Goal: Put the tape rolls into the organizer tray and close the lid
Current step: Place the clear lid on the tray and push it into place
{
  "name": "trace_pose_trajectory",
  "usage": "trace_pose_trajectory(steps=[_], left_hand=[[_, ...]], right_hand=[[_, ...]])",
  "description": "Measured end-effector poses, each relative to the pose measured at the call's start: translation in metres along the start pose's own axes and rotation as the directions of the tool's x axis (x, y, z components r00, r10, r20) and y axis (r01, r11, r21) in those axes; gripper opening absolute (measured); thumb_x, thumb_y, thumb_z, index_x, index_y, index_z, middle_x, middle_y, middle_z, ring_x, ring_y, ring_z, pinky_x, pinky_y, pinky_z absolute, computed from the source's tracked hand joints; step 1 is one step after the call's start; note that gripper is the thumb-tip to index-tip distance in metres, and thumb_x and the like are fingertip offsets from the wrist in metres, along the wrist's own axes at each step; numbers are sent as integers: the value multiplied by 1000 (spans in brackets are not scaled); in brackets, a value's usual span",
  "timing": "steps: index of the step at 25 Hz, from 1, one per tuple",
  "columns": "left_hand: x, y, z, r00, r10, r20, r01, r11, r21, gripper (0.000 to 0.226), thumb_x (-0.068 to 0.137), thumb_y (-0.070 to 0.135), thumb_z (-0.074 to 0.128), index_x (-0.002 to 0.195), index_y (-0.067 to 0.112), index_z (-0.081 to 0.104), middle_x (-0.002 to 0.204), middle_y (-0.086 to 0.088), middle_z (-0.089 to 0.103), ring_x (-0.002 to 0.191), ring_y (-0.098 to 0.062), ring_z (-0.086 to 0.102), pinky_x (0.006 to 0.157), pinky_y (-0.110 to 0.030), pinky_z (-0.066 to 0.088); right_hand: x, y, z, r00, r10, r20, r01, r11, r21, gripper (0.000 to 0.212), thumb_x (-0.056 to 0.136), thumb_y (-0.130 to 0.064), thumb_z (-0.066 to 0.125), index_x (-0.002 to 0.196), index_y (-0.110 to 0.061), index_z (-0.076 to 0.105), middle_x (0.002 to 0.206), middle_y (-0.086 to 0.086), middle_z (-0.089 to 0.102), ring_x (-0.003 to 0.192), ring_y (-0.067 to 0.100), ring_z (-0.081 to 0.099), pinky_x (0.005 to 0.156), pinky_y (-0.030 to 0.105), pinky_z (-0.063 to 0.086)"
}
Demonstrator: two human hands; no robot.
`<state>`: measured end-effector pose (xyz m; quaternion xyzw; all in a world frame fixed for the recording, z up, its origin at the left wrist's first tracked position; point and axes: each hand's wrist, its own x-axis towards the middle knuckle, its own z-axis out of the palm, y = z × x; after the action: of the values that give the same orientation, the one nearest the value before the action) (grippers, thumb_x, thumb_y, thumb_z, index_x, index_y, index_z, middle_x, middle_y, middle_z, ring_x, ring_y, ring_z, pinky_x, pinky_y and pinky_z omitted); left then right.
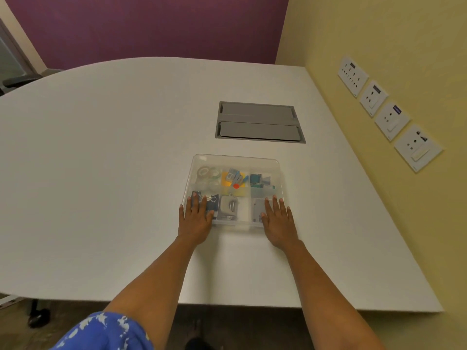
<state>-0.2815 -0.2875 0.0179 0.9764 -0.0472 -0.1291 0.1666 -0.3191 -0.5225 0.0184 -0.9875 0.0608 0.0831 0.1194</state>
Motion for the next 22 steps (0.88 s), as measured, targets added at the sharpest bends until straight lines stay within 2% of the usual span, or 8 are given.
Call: trace_pose_trajectory(steps=[6, 13, 14, 16, 18, 20, 21, 22], left_hand=[[0, -2, 4, 1000, 0, 5, 0, 1000, -3, 56, 103, 40, 13, 151, 22, -10, 160, -4, -19, 148, -22, -18, 119, -42, -12], [-2, 0, 8, 999, -20, -39, 24, 995, 100, 56, 103, 39, 10, 150, 21, -14, 160, -7, -20, 148, -23, -17, 119, -42, -10], [-2, 1, 7, 999, -21, -34, 24, 995, 98, 56, 103, 39, 10, 150, 21, -13, 160, -7, -19, 148, -23, -17, 119, -42, -10], [-1, 0, 6, 999, -18, -31, 19, 998, 53, 56, 103, 39, 13, 151, 20, -10, 160, -7, -17, 148, -23, -16, 120, -41, -10], [-3, 0, 5, 992, -24, -124, 16, 998, -61, 55, 104, 34, 19, 152, 17, -2, 162, -8, -9, 150, -23, -8, 121, -38, -6], [-6, -1, 6, 955, -147, -257, 59, 945, -323, 53, 104, 25, 26, 152, 11, 9, 162, -9, 3, 150, -24, 3, 122, -37, 5], [-8, -1, 5, 924, -277, -264, 112, 856, -505, 52, 104, 23, 29, 151, 9, 13, 161, -10, 9, 149, -25, 9, 121, -37, 10], [-10, 0, 4, 884, -422, -199, 187, 711, -678, 52, 104, 22, 31, 151, 7, 16, 160, -11, 15, 148, -27, 15, 120, -38, 15]], right_hand=[[-4, 0, 5, 997, -11, -74, 9, 1000, -30, 54, 104, -35, 19, 153, -21, 0, 163, 5, -4, 151, 24, -5, 123, 39, -2], [-4, -3, 13, 985, 29, -170, -47, 993, -105, 54, 104, -36, 21, 153, -22, 4, 163, 5, 2, 151, 25, 2, 123, 39, 7], [-5, -6, 14, 979, 71, -193, -85, 994, -62, 55, 103, -36, 24, 153, -21, 7, 163, 6, 4, 151, 27, 4, 122, 40, 10], [-7, -16, 14, 939, 215, -267, -165, 966, 198, 59, 102, -35, 36, 152, -14, 15, 161, 9, 13, 147, 31, 14, 120, 39, 18], [-10, -23, 15, 873, 399, -281, -180, 798, 574, 60, 99, -27, 47, 149, -6, 22, 156, 15, 23, 142, 33, 25, 116, 38, 25], [-13, -25, 16, 786, 604, -132, -215, 468, 857, 54, 99, -22, 49, 146, -4, 30, 149, 17, 35, 137, 33, 35, 111, 38, 33], [-15, -26, 14, 739, 673, -8, -238, 272, 933, 48, 99, -23, 48, 142, -4, 37, 142, 13, 44, 132, 31, 42, 106, 36, 38], [-16, -25, 11, 702, 702, 121, -243, 76, 967, 43, 100, -26, 46, 137, -3, 45, 129, 9, 52, 124, 29, 48, 99, 33, 40]])
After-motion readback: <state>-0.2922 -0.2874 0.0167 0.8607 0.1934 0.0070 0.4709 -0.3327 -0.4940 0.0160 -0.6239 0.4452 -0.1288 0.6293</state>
